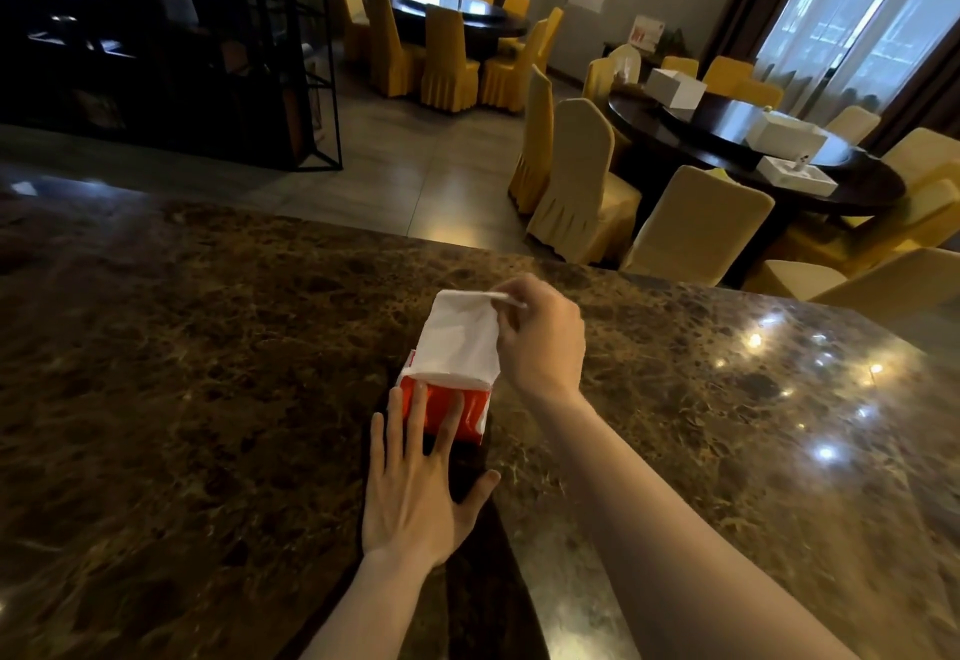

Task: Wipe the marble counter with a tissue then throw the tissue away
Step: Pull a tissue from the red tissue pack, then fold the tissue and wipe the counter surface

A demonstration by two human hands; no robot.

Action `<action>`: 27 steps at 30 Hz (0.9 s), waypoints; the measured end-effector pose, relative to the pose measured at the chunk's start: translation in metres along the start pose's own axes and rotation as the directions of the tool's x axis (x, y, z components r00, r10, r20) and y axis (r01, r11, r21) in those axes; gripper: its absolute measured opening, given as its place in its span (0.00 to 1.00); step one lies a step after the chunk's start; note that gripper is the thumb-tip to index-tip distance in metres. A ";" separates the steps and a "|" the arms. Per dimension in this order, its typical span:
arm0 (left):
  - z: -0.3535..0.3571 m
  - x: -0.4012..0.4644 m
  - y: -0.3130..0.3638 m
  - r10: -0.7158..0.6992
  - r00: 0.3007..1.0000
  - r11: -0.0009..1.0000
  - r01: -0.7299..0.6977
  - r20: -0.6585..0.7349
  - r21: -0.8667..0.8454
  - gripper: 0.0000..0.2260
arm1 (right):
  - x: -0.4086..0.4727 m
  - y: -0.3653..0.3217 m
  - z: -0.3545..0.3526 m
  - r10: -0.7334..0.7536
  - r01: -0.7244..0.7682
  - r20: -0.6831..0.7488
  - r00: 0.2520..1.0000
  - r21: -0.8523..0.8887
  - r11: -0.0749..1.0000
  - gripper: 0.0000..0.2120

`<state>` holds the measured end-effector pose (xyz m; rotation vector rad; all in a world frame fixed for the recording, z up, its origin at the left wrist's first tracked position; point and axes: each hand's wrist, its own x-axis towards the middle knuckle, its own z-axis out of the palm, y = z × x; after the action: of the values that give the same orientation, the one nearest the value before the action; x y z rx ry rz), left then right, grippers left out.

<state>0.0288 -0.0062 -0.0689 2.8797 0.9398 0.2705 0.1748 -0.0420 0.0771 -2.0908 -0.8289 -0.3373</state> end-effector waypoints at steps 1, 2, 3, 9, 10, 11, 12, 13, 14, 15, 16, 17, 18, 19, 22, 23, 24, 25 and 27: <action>0.000 0.000 0.000 -0.002 1.000 1.000 0.002 0.001 -0.003 0.43 | 0.005 -0.002 -0.004 0.019 -0.018 -0.041 0.999 0.023 1.000 0.06; 0.001 0.000 0.000 -0.002 1.000 1.000 0.002 -0.001 -0.005 0.43 | 0.010 -0.004 -0.008 0.036 -0.032 -0.074 0.997 0.054 0.998 0.05; 0.001 0.000 0.000 -0.002 1.000 1.000 0.002 -0.005 -0.007 0.43 | 0.014 -0.006 -0.013 0.047 -0.038 -0.099 0.994 0.086 0.996 0.05; 0.007 0.000 -0.003 0.008 0.999 0.999 -0.010 -0.049 -0.034 0.45 | 0.009 0.004 -0.054 0.135 -0.107 -0.123 0.983 0.212 0.972 0.06; 0.007 0.000 -0.003 0.012 0.998 0.999 -0.014 -0.054 -0.031 0.45 | 0.005 0.011 -0.062 0.177 -0.149 -0.107 0.978 0.228 0.962 0.07; 0.008 0.000 -0.004 0.015 0.998 0.999 -0.017 -0.053 -0.028 0.46 | -0.001 0.020 -0.070 0.225 -0.200 -0.085 0.971 0.232 0.952 0.08; 0.008 0.000 -0.003 0.019 0.998 0.999 -0.020 -0.052 -0.028 0.46 | -0.007 0.031 -0.080 0.276 -0.257 -0.056 0.960 0.224 0.940 0.08; 0.008 0.000 -0.003 0.020 0.998 0.999 -0.021 -0.052 -0.030 0.46 | -0.015 0.042 -0.089 0.327 -0.315 -0.024 0.945 0.210 0.925 0.08; 0.007 0.000 -0.002 0.018 0.998 0.999 -0.020 -0.052 -0.030 0.46 | -0.022 0.053 -0.099 0.375 -0.368 0.003 0.927 0.200 0.908 0.08; 0.006 -0.001 -0.001 0.017 0.999 0.999 -0.018 -0.050 -0.029 0.46 | -0.031 0.064 -0.109 0.415 -0.409 0.014 0.910 0.194 0.891 0.07; 0.004 -0.002 0.000 0.019 0.999 0.999 -0.020 -0.049 -0.027 0.46 | -0.040 0.074 -0.119 0.443 -0.436 0.011 0.897 0.191 0.879 0.06; 0.002 -0.003 0.000 0.027 0.998 0.999 -0.028 -0.055 -0.029 0.45 | -0.050 0.083 -0.129 0.460 -0.452 -0.004 0.888 0.188 0.872 0.05; 0.000 -0.004 0.001 0.042 0.997 0.998 -0.045 -0.069 -0.032 0.44 | -0.060 0.092 -0.138 0.475 -0.462 -0.027 0.880 0.185 0.867 0.03; -0.003 -0.005 0.001 0.063 0.994 0.997 -0.067 -0.092 -0.035 0.43 | -0.069 0.101 -0.148 0.488 -0.472 -0.053 0.871 0.183 0.863 0.02; -0.011 -0.009 0.009 0.123 0.980 0.989 -0.135 -0.155 -0.066 0.41 | -0.093 0.121 -0.173 0.495 -0.474 -0.167 0.853 0.151 0.868 0.05; -0.013 -0.009 0.015 0.140 0.977 0.983 -0.157 -0.164 -0.095 0.41 | -0.099 0.125 -0.180 0.472 -0.457 -0.221 0.854 0.117 0.882 0.05; -0.015 -0.009 0.023 0.165 0.973 0.974 -0.186 -0.159 -0.130 0.39 | -0.106 0.129 -0.185 0.436 -0.434 -0.274 0.857 0.073 0.898 0.05; -0.016 -0.010 0.033 0.199 0.970 0.961 -0.220 -0.137 -0.167 0.36 | -0.113 0.132 -0.190 0.392 -0.406 -0.313 0.865 0.022 0.914 0.05; -0.014 -0.014 0.053 0.257 0.964 0.936 -0.264 -0.060 -0.232 0.35 | -0.127 0.135 -0.194 0.269 -0.317 -0.324 0.907 -0.103 0.943 0.05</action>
<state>0.0454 -0.0567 -0.0492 2.7753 0.4850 0.4161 0.1803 -0.3088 0.0497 -2.1931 -0.3035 -0.5579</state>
